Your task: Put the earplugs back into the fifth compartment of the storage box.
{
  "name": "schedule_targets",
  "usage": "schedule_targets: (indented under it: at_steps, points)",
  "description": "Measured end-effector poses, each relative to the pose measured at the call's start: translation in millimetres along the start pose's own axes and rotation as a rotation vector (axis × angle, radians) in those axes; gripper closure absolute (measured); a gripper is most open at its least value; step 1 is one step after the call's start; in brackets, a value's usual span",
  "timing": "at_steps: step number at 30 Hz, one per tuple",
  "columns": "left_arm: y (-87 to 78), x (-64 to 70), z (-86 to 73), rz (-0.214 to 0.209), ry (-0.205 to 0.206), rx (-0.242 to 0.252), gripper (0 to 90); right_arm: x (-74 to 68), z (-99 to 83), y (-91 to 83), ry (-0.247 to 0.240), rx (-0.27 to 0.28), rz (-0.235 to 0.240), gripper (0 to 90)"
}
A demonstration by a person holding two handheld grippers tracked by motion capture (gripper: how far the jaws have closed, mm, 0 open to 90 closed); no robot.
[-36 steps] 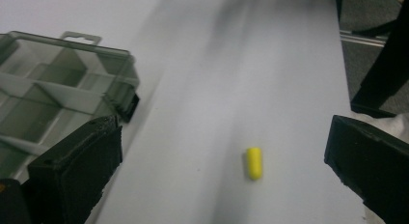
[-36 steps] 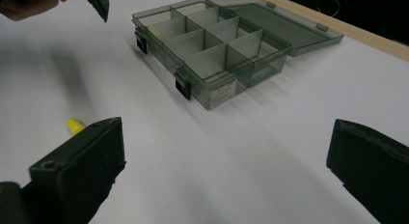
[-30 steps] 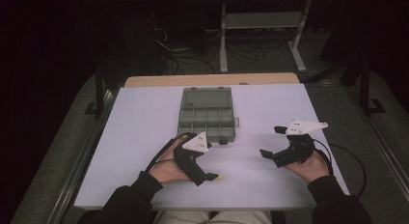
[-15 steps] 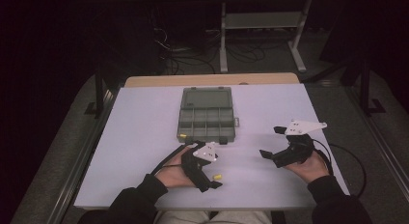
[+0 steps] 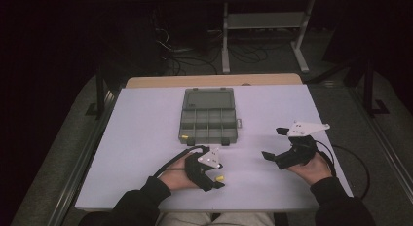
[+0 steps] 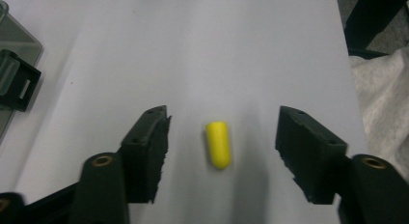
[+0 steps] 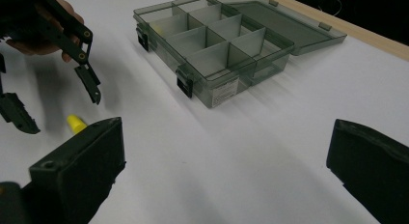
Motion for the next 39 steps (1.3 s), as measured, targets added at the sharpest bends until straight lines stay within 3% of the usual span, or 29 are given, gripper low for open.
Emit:
schedule_targets:
  at_steps: [4,12,16,26,39]
  points:
    - [1.1,0.6,-0.5,-0.007,0.01,-0.002,57.0,0.1,0.1,-0.3,0.001,0.003,0.0,0.0]
    - [6.8,-1.2,-2.8,-0.005,0.001,-0.027,72.0,-0.1,0.0,0.3,0.001,-0.002,0.002,0.0]
    - [7.1,-4.0,-3.1,-0.024,-0.028,-0.025,79.1,-0.2,-0.1,0.3,0.001,-0.002,0.003,0.0]
    - [3.5,-6.3,-2.4,-0.024,-0.018,-0.017,81.2,-0.1,-0.3,0.6,0.002,-0.004,0.004,0.0]
    - [-18.0,-14.1,-0.7,-0.003,-0.041,0.03,81.3,-0.7,-0.4,1.1,0.001,-0.008,0.007,0.0]
Point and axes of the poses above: each handheld gripper's, and its own axes: y roughly forward along the jaws, z roughly out of its top, x roughly to its right, the point moved 4 cm from there along y, roughly forward along the jaws
